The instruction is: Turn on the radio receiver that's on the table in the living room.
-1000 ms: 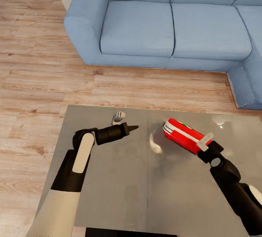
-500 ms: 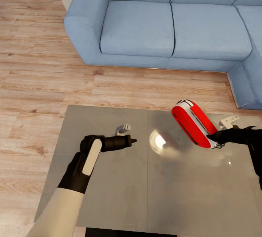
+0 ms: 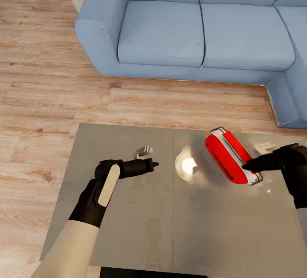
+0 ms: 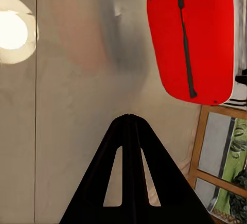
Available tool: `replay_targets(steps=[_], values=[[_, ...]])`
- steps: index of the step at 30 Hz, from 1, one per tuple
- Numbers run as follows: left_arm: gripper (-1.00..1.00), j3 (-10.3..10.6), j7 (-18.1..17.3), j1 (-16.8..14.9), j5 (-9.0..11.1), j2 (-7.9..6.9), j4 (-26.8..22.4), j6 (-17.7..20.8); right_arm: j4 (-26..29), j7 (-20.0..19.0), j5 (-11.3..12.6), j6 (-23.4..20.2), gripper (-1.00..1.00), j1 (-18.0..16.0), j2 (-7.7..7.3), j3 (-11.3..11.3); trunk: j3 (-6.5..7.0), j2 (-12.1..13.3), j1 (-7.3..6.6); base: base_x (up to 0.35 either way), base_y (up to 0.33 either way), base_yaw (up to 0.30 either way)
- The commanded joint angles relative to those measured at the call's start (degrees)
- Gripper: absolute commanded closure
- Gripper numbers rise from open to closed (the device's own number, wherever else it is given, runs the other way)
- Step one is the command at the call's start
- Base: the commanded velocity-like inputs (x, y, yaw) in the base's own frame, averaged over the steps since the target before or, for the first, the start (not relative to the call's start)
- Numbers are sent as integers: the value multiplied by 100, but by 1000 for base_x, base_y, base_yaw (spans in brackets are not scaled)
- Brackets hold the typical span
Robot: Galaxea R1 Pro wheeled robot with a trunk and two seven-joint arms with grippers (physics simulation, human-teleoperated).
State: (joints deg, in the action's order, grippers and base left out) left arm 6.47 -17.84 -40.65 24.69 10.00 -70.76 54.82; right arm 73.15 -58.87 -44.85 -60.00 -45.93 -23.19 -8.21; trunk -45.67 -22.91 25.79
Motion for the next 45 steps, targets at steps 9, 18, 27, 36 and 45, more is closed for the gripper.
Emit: replay_targets(steps=[9, 18, 27, 36, 45], values=[[100, 3, 6, 3, -4, 0, -19, -6, 347, -272, -25, 0, 100, -19, 10, 155, 0, -1, -1, 0, 0, 0], [100, 4, 9, 1, 0, 0, -32, 1, 624, -550, -7, 0, 100, -21, -19, 166, 0, -1, -1, 0, 0, 0], [100, 2, 9, 2, -2, 0, -31, 1, 572, -567, -47, 0, 100, -21, 26, 162, 0, -1, -1, 0, 0, 0], [100, 12, 9, 2, 0, 0, -36, 2, 236, -541, -67, 0, 100, -21, 35, 154, 0, -1, -1, 0, 0, 0], [100, 12, 9, 3, 0, 0, -32, 6, 218, -547, -59, 0, 100, -21, 27, 153, 0, -1, -1, 0, 0, 0]])
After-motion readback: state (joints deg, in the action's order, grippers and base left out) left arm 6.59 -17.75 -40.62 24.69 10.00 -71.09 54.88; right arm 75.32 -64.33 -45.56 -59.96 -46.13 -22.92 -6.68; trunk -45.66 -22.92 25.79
